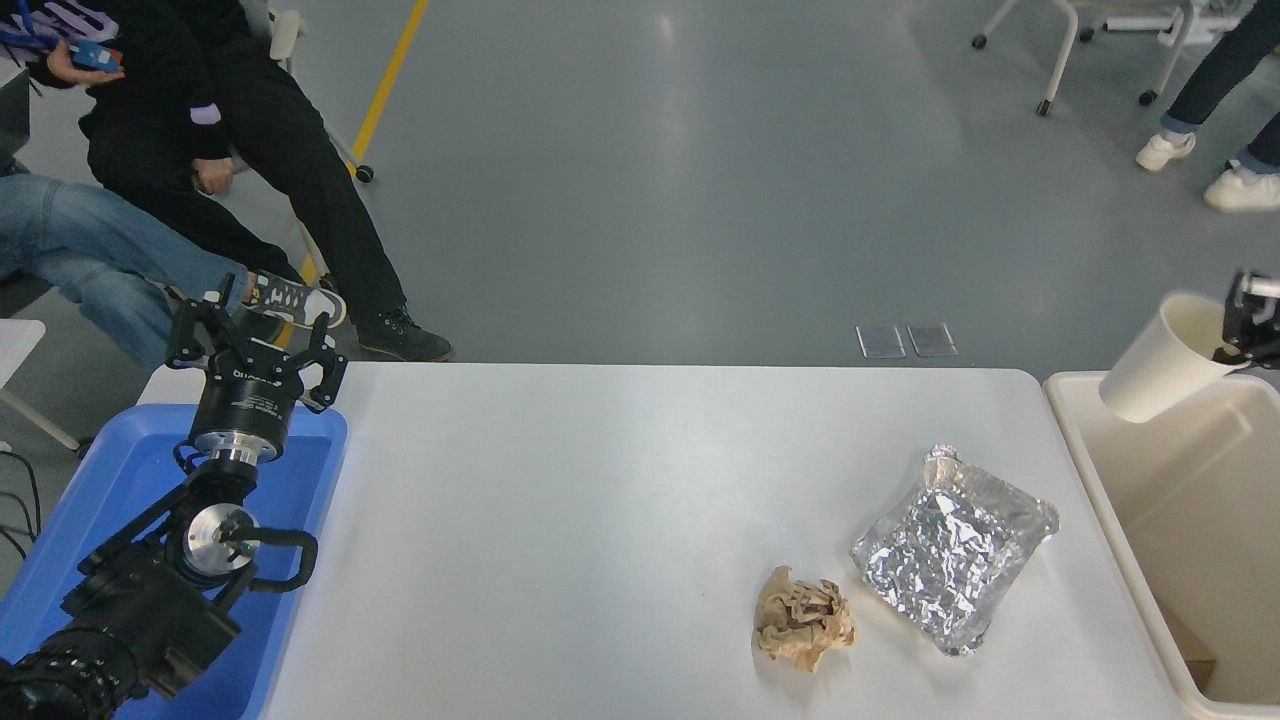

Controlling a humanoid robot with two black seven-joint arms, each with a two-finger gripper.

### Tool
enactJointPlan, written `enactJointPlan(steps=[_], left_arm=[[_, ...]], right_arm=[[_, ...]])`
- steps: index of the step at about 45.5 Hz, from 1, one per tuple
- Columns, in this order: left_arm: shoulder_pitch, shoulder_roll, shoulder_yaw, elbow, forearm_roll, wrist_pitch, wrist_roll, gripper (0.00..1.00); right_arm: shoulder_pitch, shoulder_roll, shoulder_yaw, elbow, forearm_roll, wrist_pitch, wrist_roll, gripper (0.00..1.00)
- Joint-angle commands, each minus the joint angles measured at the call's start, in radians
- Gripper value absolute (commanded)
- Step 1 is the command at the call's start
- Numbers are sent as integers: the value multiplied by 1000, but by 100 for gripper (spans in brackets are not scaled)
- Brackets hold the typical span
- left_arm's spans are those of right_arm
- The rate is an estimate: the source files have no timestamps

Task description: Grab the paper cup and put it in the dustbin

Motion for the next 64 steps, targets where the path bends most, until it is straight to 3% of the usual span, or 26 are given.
enactJointPlan(steps=[1, 18, 28, 33, 41, 48, 54, 64], left_arm=[[0, 0, 0, 0, 0, 0, 0, 99], [0, 0, 0, 0, 0, 0, 0, 99], [0, 0, 0, 0, 0, 0, 0, 99], [0, 0, 0, 0, 0, 0, 0, 99], [0, 0, -1, 0, 0, 0, 0, 99], [0, 0, 0, 0, 0, 0, 0, 99], [0, 0, -1, 0, 0, 0, 0, 99], [0, 0, -1, 0, 0, 0, 0, 99]], right_arm=[[-372, -17, 241, -211, -1, -230, -1, 0], [-768, 167, 517, -622, -2, -290, -7, 0], [-851, 224, 529, -668, 4, -386, -61, 0], [-863, 227, 543, -670, 64, -397, -88, 0], [-874, 222, 545, -668, 76, -402, -94, 0], [-871, 221, 574, -664, 76, -463, -93, 48], [-869, 221, 580, -656, 77, -523, -93, 81], [-832, 216, 581, -593, 77, -535, -93, 92]])
